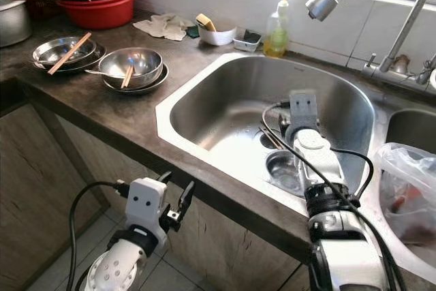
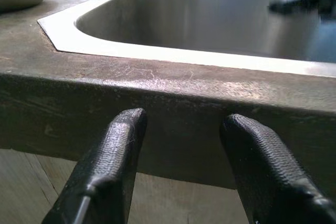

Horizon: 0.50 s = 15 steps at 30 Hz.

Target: Kitchen organization

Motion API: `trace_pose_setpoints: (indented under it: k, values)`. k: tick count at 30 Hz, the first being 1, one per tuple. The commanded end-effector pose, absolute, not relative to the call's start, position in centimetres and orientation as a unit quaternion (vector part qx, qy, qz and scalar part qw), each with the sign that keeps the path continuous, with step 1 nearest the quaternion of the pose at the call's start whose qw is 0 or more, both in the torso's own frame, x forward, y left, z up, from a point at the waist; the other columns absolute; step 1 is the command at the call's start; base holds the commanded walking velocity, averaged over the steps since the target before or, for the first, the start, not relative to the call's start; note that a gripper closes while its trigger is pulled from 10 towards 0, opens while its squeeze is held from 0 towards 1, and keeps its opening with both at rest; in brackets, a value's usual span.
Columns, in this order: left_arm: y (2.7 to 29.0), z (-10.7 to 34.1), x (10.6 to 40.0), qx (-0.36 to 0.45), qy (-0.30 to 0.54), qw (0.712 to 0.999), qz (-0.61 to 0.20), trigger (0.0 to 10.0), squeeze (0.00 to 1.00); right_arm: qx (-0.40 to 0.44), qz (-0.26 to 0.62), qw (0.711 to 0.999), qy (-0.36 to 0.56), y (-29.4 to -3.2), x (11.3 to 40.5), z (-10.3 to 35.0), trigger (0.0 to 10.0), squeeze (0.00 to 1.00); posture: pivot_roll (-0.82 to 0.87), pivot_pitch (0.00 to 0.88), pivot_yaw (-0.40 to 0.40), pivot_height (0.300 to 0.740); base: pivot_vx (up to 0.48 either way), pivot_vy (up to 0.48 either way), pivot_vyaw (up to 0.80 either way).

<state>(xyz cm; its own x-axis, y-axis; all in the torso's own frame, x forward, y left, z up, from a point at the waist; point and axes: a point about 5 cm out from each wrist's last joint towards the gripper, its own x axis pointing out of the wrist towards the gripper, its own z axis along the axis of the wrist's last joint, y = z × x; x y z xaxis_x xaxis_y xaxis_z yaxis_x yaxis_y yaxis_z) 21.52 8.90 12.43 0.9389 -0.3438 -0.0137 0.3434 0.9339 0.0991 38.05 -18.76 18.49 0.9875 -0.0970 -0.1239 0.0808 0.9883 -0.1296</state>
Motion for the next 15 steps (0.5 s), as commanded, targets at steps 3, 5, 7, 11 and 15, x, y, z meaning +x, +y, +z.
trace_pose_setpoints:
  k: [3, 5, 7, 11, 15]
  values:
    - [8.9, 12.3, 22.1, 0.048, -0.004, 0.983, -0.174, 10.0, 0.0, -0.071, -0.013, 0.997, -0.041, -16.8, 36.8, 21.3, 10.0, 0.0, 0.05, 0.03, -0.068, 0.74, 0.0, 0.0, 0.0]
    - [8.9, 12.3, 22.2, 0.049, -0.004, 0.983, -0.174, 10.0, 0.0, -0.073, -0.007, 0.995, -0.062, -16.4, 36.4, 21.8, 10.0, 0.0, 0.05, 0.026, -0.066, 0.74, 0.0, 0.0, 0.0]
    - [9.0, 12.2, 22.5, 0.051, -0.006, 0.983, -0.174, 10.0, 0.0, -0.064, 0.006, 0.993, -0.095, -15.6, 35.5, 22.4, 10.0, 0.0, 0.05, 0.011, -0.062, 0.74, 0.0, 0.0, 0.0]
    - [9.1, 12.2, 22.6, 0.055, -0.011, 0.984, -0.172, 10.0, 0.0, -0.046, 0.036, 0.986, -0.157, -14.5, 33.0, 23.3, 10.0, 0.0, 0.05, 0.0, -0.057, 0.74, 0.0, 0.0, 0.0]
    - [9.1, 12.2, 22.5, 0.053, -0.015, 0.983, -0.173, 10.0, 0.0, -0.033, 0.054, 0.981, -0.186, -14.0, 30.1, 23.1, 10.0, 0.0, 0.04, 0.0, -0.049, 0.74, 0.0, 0.0, 0.0]
